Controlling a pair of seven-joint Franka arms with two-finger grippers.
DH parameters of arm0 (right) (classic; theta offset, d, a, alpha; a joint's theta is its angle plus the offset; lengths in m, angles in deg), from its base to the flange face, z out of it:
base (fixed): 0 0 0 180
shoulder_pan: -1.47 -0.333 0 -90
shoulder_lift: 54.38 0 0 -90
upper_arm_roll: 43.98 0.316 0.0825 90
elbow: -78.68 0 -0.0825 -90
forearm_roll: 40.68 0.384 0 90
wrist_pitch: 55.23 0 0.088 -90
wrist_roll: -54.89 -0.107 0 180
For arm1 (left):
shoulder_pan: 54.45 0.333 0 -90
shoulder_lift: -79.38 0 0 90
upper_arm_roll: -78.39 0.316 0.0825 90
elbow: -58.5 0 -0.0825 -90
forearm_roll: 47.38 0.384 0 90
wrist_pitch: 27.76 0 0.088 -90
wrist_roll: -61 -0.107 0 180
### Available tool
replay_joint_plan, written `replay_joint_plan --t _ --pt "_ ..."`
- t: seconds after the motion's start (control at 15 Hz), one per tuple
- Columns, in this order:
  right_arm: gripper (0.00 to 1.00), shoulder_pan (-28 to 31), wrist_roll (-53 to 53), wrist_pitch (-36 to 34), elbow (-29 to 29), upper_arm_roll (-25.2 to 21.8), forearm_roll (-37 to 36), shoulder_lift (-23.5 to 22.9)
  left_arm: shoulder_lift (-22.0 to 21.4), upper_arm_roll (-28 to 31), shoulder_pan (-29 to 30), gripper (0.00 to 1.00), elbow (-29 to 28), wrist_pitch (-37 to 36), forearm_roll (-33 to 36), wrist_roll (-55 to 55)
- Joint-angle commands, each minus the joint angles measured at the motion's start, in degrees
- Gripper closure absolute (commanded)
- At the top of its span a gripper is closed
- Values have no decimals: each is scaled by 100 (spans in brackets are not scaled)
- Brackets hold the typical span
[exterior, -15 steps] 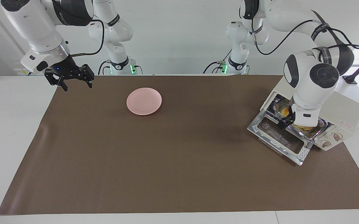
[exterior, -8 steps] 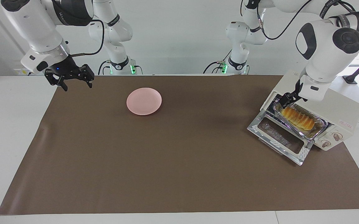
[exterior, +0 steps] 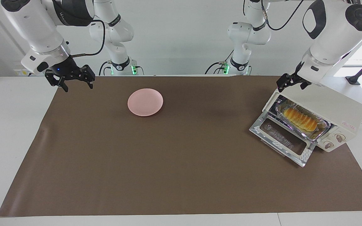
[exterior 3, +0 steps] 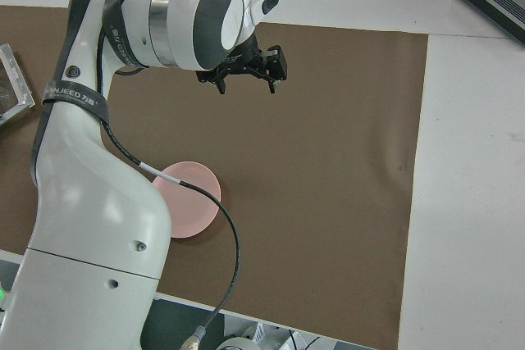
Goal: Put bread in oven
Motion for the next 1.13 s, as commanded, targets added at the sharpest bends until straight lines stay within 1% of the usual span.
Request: replay_joint_plan --t 0.0,0.13,0.2,0.33,0.86,1.06 --pt "0 33 3 -25 -144 10 75 138 -291 -796 707 0 -202 -147 -65 -110" --pt "0 33 3 -25 -144 10 75 138 -317 -824 691 0 -219 -261 -65 -102" --pt "0 33 3 -25 -144 19 75 138 -396 -815 682 0 -289 -340 -65 -84" --pt "0 33 3 -25 -144 19 75 138 -624 -841 708 0 -543 -244 -65 -75" --pt "0 33 3 -25 -144 19 75 138 -765 -841 682 0 -773 -130 -65 -66" --pt "0 41 3 -25 -144 19 75 138 -722 -832 690 0 -791 405 -74 -75"
